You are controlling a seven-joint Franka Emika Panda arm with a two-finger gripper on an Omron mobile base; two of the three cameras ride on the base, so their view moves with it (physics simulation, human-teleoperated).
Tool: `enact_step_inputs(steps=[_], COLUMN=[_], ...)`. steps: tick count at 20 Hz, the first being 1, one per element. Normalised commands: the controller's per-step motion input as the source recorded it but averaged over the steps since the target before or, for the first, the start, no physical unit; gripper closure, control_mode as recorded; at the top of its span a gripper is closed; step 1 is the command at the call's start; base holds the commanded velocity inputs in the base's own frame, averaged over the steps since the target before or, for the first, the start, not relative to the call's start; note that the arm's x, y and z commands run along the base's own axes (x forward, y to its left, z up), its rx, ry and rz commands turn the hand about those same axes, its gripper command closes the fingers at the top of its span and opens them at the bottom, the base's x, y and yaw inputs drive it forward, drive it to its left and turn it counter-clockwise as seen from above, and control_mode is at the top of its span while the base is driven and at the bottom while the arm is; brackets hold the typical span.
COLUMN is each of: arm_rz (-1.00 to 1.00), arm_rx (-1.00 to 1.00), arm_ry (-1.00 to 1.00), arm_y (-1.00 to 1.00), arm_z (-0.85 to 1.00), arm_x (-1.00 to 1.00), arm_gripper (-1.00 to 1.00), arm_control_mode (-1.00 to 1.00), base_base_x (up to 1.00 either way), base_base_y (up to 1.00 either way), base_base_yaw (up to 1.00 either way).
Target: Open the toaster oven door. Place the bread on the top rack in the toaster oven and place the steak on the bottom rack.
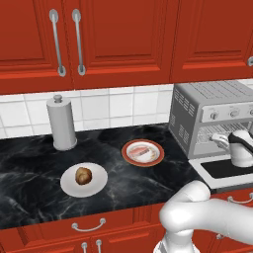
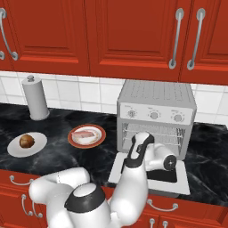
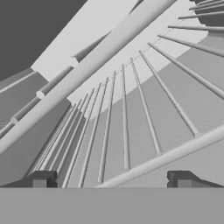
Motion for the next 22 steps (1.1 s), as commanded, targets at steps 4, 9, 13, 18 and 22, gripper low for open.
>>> enact_step_inputs(steps=[4, 9, 13, 18, 22], arm_rz=[-0.04, -0.01, 0.00, 0.00, 0.00], arm_rx=[0.00, 0.00, 0.00, 0.00, 0.00], arm_ry=[0.00, -0.01, 0.00, 0.00, 0.00], arm_y=[0.03, 0.00, -0.01, -0.04, -0.05], arm_z=[-0.04, -0.08, -0.24, -0.27, -0.36], arm_x=[0.31, 0.30, 0.13, 0.11, 0.09], arm_gripper=[-1.00, -1.00, -1.00, -1.00, -1.00], arm_control_mode=[-1.00, -1.00, -1.00, -1.00, -1.00], base_base_x=[0.00, 0.00, 0.00, 0.00, 0.00], base_base_y=[0.00, 0.00, 0.00, 0.00, 0.00], base_base_yaw=[0.00, 0.00, 0.00, 0.00, 0.00])
